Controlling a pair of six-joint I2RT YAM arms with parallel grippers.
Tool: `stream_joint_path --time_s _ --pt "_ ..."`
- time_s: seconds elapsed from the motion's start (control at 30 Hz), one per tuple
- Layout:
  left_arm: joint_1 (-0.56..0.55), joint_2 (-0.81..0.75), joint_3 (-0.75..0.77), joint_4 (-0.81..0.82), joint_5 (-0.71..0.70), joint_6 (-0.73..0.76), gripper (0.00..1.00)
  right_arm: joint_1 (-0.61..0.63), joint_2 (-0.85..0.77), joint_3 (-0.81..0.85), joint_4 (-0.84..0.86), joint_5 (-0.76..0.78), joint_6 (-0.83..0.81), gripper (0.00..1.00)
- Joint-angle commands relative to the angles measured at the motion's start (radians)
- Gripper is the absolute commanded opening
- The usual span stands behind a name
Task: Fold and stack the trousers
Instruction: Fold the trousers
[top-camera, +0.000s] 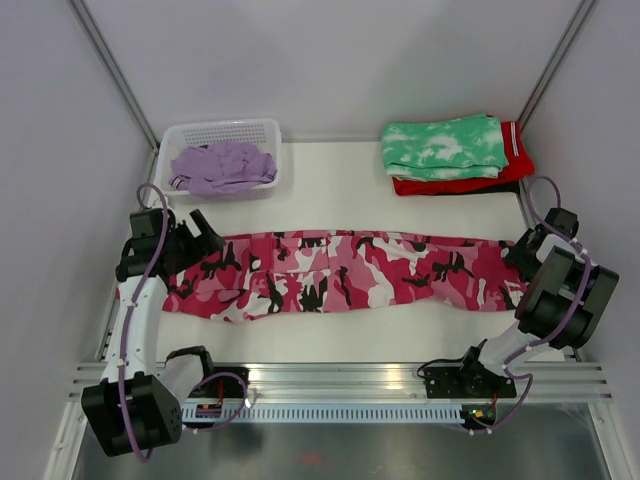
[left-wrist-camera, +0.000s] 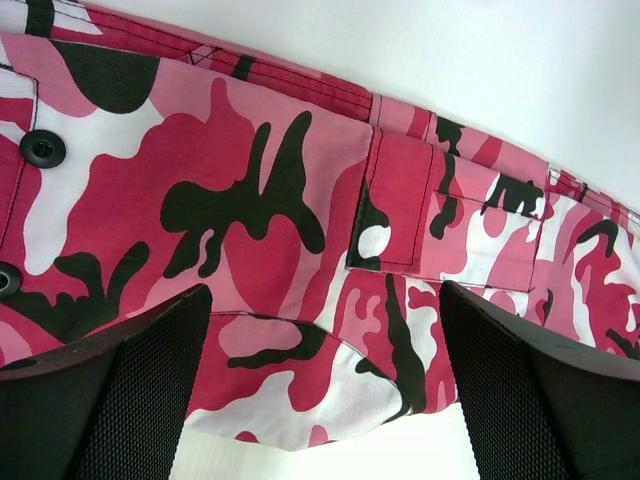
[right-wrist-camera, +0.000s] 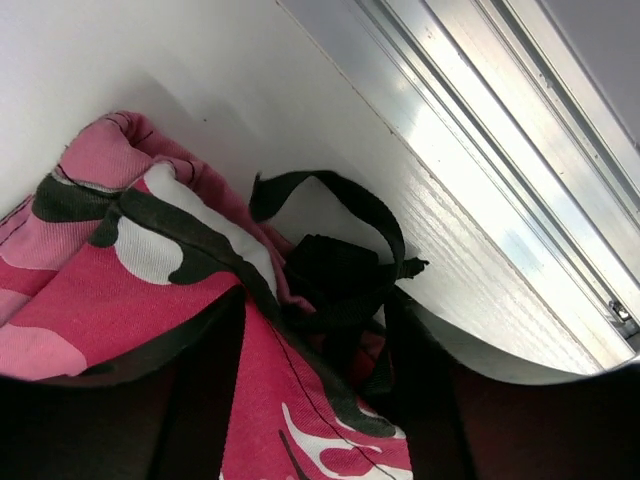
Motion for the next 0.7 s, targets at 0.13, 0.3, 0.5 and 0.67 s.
stream_joint_path --time_s 0.13,0.3,0.5,0.67 --pt "-0.004 0.004 0.012 0.012 -0.021 -0.012 1.0 -0.007 0.088 -0.022 -0.027 -0.031 0.017 0.35" --pt "-0.004 0.002 0.009 0.014 -0.021 -0.011 1.0 0.002 -0.002 -0.018 -0.064 -0.069 -0.006 0.0" --pt "-0.004 0.002 0.016 0.012 -0.01 -0.015 1.0 0.112 -0.203 -0.015 -0.055 -0.227 -0.006 0.0" --pt "-0.005 -0.003 0.015 0.012 -0.009 -0.019 1.0 0.425 -0.326 0.037 -0.076 -0.14 0.023 0.0"
